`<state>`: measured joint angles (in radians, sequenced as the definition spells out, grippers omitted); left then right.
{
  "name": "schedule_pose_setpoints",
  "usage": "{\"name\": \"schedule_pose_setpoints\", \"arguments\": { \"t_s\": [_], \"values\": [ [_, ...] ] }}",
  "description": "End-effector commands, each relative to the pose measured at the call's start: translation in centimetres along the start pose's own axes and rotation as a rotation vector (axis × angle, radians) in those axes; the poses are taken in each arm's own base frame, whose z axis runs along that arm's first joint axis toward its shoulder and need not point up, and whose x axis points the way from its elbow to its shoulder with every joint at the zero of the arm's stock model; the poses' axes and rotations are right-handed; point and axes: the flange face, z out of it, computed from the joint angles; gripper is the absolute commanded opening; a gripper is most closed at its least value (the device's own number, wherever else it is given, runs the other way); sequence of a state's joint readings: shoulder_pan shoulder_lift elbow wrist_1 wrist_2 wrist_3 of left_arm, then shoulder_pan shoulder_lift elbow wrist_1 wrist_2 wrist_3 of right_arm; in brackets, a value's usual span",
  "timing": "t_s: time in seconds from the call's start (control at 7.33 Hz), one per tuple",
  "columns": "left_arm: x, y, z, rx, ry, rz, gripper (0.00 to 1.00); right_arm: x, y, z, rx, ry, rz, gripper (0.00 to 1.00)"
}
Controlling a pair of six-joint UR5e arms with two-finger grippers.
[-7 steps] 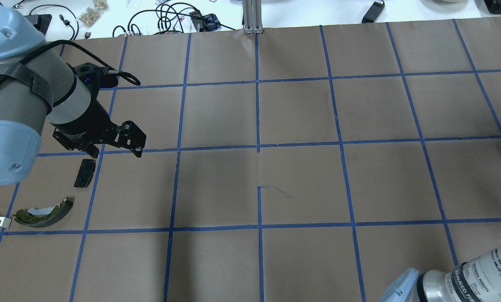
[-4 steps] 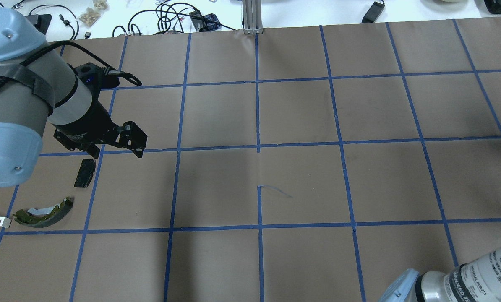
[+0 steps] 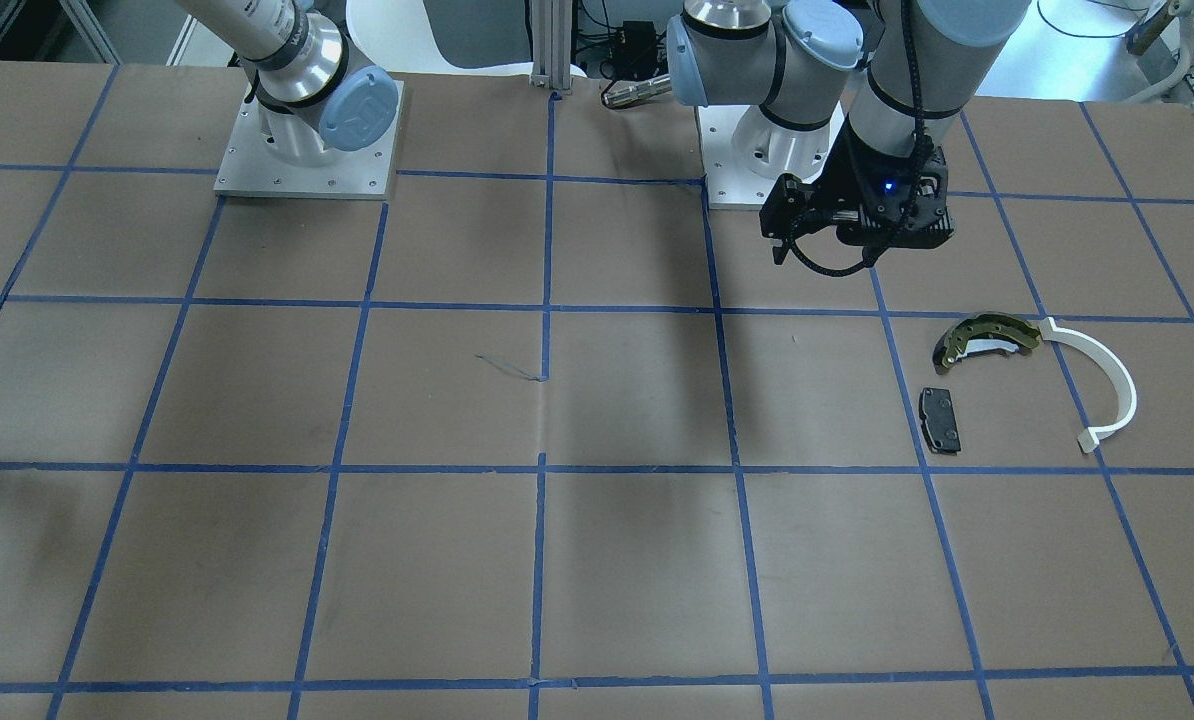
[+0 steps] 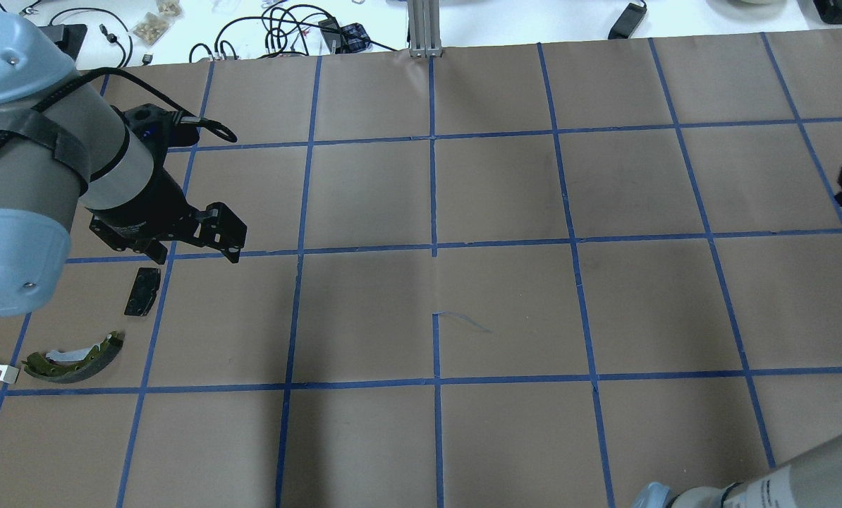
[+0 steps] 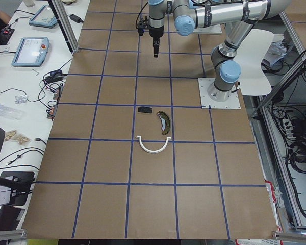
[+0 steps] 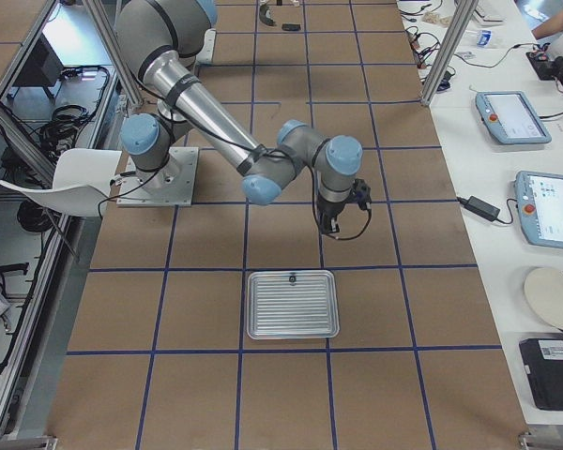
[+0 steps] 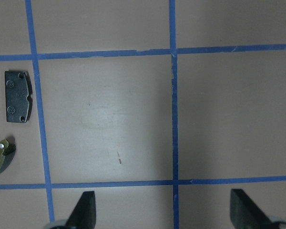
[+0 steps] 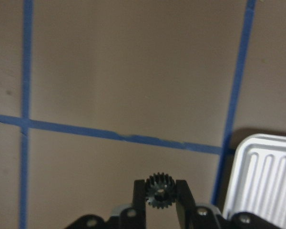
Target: Place bearing gear from tray to pile
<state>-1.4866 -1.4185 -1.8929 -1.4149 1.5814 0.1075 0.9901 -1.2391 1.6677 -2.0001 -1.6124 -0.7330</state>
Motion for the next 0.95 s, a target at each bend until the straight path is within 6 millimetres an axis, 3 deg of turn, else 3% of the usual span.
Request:
{"name": "schedule_pose_setpoints", "arguments": {
  "t_s": [0.0, 0.14, 0.41, 0.55, 0.68, 0.82],
  "values": [
    [0.0, 0.0, 0.2, -0.003, 0.000, 0.001, 1.00, -20.4, -4.8, -3.2, -0.016, -0.063, 0.114, 0.08],
    [0.1, 0.3, 0.5, -0.009, 0.002, 0.000, 1.00, -30.3, -6.0, -3.5, 0.002, -0.067, 0.004, 0.08],
    [0.1, 0.5, 0.4, -0.004, 0.005, -0.002, 1.00, -43.5, -5.3, -3.2, 0.027, -0.066, 0.041, 0.08],
    [0.1, 0.5, 0.6, 0.000, 0.003, -0.002, 1.00, -52.1, -3.4, -1.5, 0.005, -0.051, -0.028, 0.09],
    [0.1, 0.6, 0.6, 0.000, 0.003, -0.002, 1.00, -57.9, -2.5, 0.4, 0.002, -0.062, 0.027, 0.09],
    [0.1, 0.2, 0.3, 0.012, 0.002, 0.000, 1.00, -62.2, -1.6, 3.1, 0.024, -0.075, -0.005, 0.10]
  ]
}}
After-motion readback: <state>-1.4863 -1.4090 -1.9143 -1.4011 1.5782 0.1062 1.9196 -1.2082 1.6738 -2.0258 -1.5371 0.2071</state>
